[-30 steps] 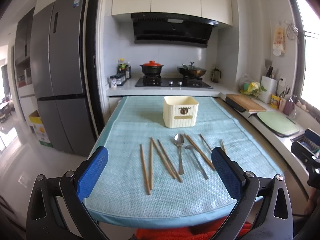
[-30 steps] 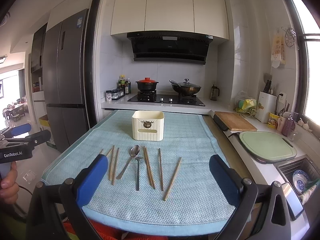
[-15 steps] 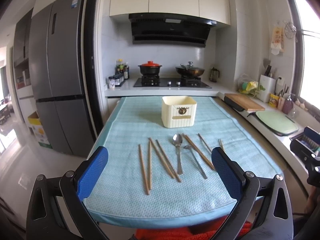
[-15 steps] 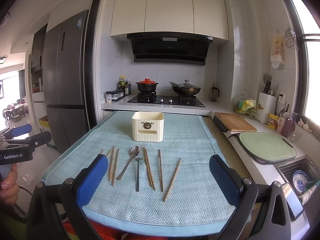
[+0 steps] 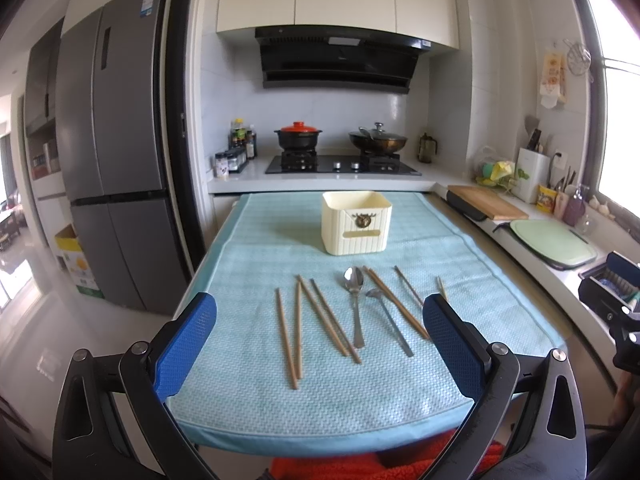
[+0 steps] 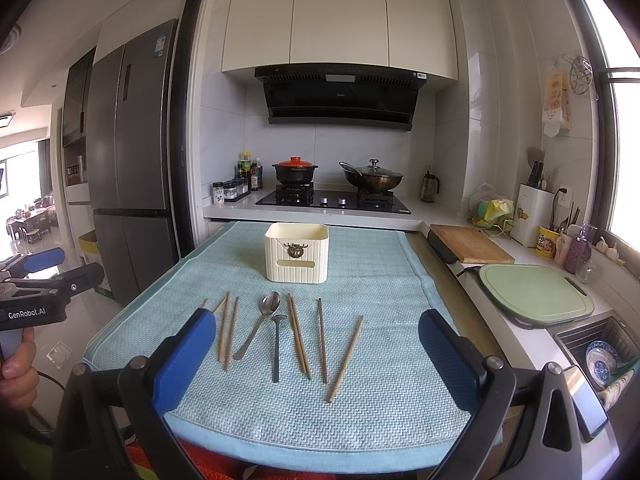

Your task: Organize utensils

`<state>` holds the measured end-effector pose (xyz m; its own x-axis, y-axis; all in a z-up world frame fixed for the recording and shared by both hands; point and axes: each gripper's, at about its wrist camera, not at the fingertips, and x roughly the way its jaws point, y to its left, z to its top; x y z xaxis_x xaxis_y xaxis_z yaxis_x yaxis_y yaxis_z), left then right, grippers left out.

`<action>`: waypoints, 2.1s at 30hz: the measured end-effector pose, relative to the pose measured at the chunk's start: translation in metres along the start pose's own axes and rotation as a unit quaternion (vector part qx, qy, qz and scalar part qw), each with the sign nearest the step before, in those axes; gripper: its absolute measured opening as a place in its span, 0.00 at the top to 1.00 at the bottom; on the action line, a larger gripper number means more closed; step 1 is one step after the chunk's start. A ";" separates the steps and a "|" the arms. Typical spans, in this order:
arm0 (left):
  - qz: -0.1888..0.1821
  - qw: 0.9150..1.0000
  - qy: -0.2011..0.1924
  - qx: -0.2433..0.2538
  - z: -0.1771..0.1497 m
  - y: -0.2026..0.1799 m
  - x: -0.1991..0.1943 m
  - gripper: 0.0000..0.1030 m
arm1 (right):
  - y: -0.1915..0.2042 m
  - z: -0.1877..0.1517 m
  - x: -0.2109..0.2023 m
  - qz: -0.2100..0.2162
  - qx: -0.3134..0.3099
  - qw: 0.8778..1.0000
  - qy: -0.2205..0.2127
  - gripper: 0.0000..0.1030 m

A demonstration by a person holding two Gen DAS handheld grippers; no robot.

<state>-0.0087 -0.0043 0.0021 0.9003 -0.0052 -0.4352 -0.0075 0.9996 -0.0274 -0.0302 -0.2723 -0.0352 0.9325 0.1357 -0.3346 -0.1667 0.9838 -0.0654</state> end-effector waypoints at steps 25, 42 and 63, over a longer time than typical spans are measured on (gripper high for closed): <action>-0.003 1.000 0.005 0.006 -0.002 -0.002 0.003 0.00 | 0.002 -0.001 0.000 0.001 0.001 1.000 0.004 0.00; -0.005 1.000 0.008 0.009 -0.001 -0.004 0.003 0.00 | 0.001 -0.001 0.000 0.001 0.002 1.000 0.005 0.00; -0.055 0.990 0.114 0.053 -0.017 -0.011 0.044 0.00 | -0.014 -0.006 0.029 -0.013 0.015 0.999 0.025 0.00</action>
<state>0.0234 -0.0165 -0.0325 0.7708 -0.1082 -0.6278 0.1417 0.9899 0.0034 -0.0030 -0.2825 -0.0501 0.9192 0.1043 -0.3798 -0.1320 0.9901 -0.0478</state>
